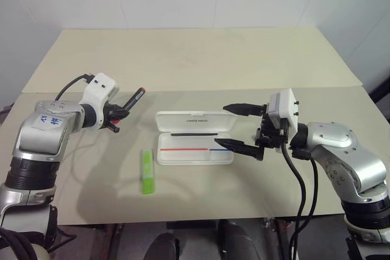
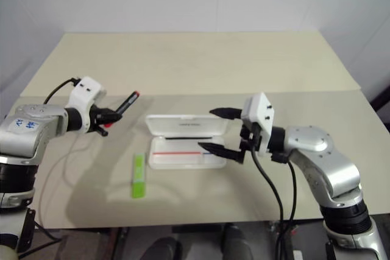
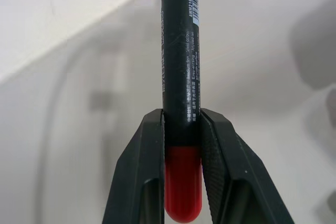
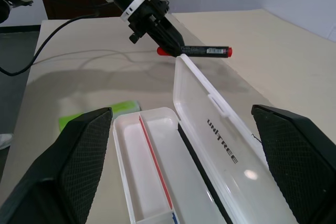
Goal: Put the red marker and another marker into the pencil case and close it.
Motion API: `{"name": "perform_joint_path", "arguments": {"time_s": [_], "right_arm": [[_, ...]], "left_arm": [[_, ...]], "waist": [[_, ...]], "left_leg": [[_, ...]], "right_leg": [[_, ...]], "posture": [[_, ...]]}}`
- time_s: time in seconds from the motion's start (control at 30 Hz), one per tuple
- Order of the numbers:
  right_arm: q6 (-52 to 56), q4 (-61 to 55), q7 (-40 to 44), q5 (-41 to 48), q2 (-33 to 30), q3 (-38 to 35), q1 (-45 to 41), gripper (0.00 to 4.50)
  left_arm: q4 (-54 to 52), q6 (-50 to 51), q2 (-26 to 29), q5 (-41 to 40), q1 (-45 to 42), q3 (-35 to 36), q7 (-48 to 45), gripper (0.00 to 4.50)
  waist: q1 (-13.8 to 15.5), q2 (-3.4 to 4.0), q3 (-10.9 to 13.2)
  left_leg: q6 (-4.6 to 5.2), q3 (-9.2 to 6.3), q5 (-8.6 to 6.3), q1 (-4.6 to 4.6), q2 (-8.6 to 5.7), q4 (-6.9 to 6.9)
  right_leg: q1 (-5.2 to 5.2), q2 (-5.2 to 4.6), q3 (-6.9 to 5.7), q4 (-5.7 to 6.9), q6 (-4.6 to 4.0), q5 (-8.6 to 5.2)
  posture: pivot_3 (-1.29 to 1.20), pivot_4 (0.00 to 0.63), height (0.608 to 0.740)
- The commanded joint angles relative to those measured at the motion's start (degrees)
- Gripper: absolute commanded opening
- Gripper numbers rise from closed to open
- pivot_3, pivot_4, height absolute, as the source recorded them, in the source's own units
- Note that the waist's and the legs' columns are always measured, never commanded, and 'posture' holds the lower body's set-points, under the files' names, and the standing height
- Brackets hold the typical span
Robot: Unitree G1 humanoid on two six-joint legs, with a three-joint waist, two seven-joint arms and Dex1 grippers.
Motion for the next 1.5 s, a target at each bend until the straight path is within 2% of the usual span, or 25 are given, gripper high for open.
{"name": "perform_joint_path", "arguments": {"time_s": [0.03, 0.37, 0.93, 1.37, 1.5], "right_arm": [[-1.3, -0.7, 1.1, 0.0, -2.0, -3.0, 2.3, 4.50], [-0.9, -2.2, -0.4, -0.1, -3.3, -6.7, 7.7, 4.50], [-1.2, -4.0, -2.5, -0.7, -3.5, -7.9, 11.4, 4.50], [-1.5, -4.6, -4.0, -1.0, -3.1, -8.2, 12.7, 4.50], [-1.7, -4.7, -4.6, -1.2, -2.8, -8.2, 13.0, 4.50]], "left_arm": [[-3.6, -5.0, 3.1, -0.8, -4.4, 2.1, -2.9, 0.54], [-4.6, -12.8, 3.9, -5.5, -9.3, 3.0, -11.2, 0.54], [-15.1, -9.6, 5.8, -15.9, -8.5, 0.4, -23.5, 0.54], [-19.7, -5.1, 5.6, -13.4, -7.9, -8.6, -20.2, 0.54], [-20.4, -7.1, 6.2, -11.8, -7.3, -11.5, -21.3, 0.54]], "waist": [[0.1, -0.03, 0.0], [-0.1, -0.03, 0.0], [-0.1, -0.03, 0.0], [-0.1, -0.03, 0.0], [-0.1, -0.03, 0.0]], "left_leg": [[0.00, -0.03, 0.00, -0.02, 0.00, 0.00], [0.01, 0.05, -0.01, -0.01, 0.00, 0.00], [0.03, 0.07, -0.01, -0.01, 0.00, 0.01], [0.06, 0.08, -0.01, 0.00, -0.01, 0.03], [0.05, 0.08, -0.01, 0.02, 0.00, 0.03]], "right_leg": [[0.00, 0.00, -0.01, -0.01, 0.00, 0.00], [0.00, 0.01, 0.00, -0.01, 0.01, 0.00], [0.00, 0.03, 0.03, -0.01, 0.02, 0.01], [0.01, 0.04, 0.07, 0.02, 0.02, 0.01], [0.01, 0.05, 0.07, 0.03, 0.02, 0.01]], "posture": [[0.00, 0.150, 0.740], [0.00, 0.150, 0.740], [0.00, 0.150, 0.740], [0.00, 0.150, 0.740], [0.00, 0.150, 0.740]]}}
